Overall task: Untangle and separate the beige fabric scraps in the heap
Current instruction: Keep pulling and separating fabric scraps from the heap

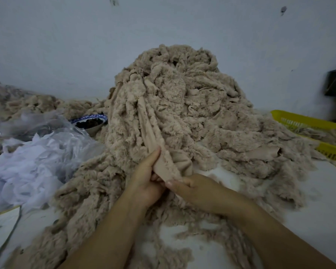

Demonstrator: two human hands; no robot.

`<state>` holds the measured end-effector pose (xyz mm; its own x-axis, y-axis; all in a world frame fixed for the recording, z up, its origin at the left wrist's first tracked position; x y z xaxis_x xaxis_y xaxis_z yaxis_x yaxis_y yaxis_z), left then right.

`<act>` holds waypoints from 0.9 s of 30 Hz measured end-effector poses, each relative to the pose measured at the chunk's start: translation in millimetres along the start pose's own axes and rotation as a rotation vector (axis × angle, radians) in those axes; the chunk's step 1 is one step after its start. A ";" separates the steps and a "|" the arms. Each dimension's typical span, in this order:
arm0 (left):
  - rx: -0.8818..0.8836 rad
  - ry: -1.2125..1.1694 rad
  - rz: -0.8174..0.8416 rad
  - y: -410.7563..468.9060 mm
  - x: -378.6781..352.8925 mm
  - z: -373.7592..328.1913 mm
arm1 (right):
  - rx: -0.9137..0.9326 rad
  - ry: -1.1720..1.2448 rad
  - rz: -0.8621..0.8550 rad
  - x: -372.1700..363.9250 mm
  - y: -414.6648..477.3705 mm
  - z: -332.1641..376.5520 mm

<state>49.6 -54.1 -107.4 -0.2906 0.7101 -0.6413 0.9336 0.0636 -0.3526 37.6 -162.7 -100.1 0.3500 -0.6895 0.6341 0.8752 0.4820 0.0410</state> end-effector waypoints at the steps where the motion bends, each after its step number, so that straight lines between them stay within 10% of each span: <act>1: -0.012 -0.029 -0.034 0.5 4.0 -4.1 | 0.011 0.016 0.016 0.4 -0.9 2.6; 14: -0.122 -0.167 -0.066 18.6 17.5 -17.2 | -0.117 0.695 -0.178 43.6 -7.0 -16.5; 21: -0.153 0.522 0.240 -5.3 -21.9 10.5 | -0.030 0.573 -0.111 30.2 -8.2 -5.0; 27: -0.103 0.233 0.273 -11.6 -26.0 4.3 | -0.019 0.346 0.031 15.9 -10.1 -0.7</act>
<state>45.5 -76.3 -89.6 0.0165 0.8504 -0.5259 0.9897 -0.0887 -0.1124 34.6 -178.9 -90.9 0.4662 -0.8185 0.3356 0.8673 0.4977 0.0092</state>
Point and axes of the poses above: each hand's wrist, its own y-axis towards the middle knuckle, its own x-axis out of the back of the hand, z = x × y, the point moved 8 cm from there along y, towards the middle knuckle, and after that the axes turned 7 degrees about -z, right-handed, at the moved point
